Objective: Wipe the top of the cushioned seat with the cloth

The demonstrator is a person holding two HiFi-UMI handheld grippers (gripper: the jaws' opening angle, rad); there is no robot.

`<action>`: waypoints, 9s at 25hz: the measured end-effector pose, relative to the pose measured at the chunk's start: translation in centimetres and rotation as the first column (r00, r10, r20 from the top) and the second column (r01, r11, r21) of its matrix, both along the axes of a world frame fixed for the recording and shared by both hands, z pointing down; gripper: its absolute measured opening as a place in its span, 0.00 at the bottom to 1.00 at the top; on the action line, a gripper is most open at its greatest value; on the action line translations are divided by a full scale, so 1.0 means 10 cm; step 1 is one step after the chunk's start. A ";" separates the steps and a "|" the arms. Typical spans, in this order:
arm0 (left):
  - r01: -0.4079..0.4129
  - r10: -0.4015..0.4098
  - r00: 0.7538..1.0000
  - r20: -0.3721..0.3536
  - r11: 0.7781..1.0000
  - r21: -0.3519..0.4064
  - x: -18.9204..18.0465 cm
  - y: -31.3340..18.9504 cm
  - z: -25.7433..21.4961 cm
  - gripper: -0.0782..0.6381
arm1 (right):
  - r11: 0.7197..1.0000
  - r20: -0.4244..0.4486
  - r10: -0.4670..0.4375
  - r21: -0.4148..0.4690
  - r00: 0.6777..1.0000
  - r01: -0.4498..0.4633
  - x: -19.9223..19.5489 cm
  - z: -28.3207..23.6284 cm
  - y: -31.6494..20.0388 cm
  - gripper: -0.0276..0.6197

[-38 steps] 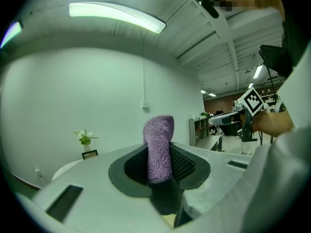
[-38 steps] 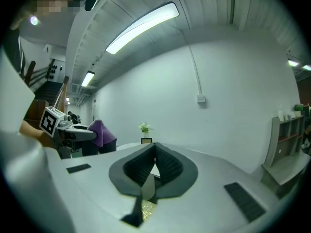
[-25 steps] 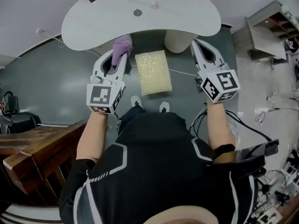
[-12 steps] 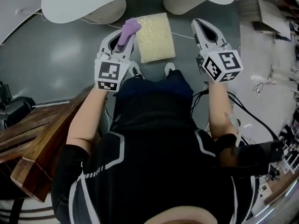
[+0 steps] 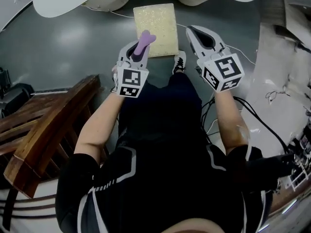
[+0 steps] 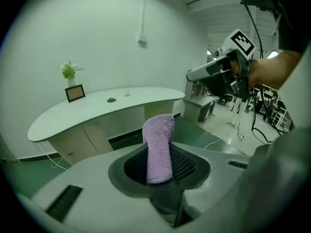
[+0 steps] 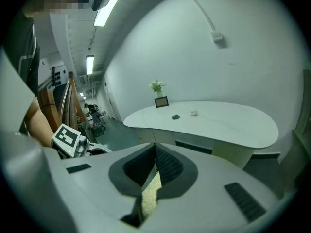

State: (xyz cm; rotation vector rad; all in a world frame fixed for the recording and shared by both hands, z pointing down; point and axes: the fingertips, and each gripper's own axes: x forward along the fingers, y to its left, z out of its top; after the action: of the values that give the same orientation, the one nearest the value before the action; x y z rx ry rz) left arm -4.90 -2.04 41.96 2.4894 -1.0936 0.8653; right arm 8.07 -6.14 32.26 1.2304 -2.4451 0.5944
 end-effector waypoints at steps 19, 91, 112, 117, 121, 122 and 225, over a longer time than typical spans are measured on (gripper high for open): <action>-0.226 0.257 0.963 0.084 0.937 -0.267 1.20 0.68 2.41 0.24 | 0.950 0.048 -0.135 -0.276 0.990 0.143 0.26 1.65 0.33 0.05; 0.286 -0.240 0.956 0.169 0.890 -0.355 0.34 0.10 2.97 0.24 | 0.951 0.031 -0.084 -0.297 0.996 0.090 0.41 2.31 -0.16 0.05; 0.224 -0.182 0.973 0.142 0.896 -0.384 1.22 0.01 3.45 0.24 | 0.950 0.028 -0.014 -0.311 0.999 0.023 0.89 2.48 -0.07 0.05; 0.207 -0.157 0.974 0.161 0.909 -0.363 0.78 -0.01 3.45 0.24 | 0.949 0.054 0.002 -0.314 0.999 0.015 0.57 2.46 -0.12 0.05; 0.246 -0.190 0.964 0.185 0.899 -0.362 0.39 -0.02 3.47 0.24 | 0.941 0.057 0.022 -0.338 0.998 -0.001 0.37 2.57 -0.14 0.05; 0.263 -0.206 0.960 0.190 0.894 -0.363 0.29 -0.04 3.48 0.24 | 0.942 0.052 0.022 -0.336 0.998 -0.003 0.32 2.59 -0.15 0.05; 0.255 -0.243 0.967 0.076 0.931 -0.260 1.30 -1.16 2.92 0.24 | 0.967 0.070 0.036 -0.253 0.997 -0.017 0.97 2.23 -0.57 0.05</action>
State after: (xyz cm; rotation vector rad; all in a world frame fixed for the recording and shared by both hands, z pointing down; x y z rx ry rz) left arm 8.12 -13.64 71.16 2.0686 -1.1873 0.9242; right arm 17.75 -11.89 54.52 1.1565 -2.3246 0.9421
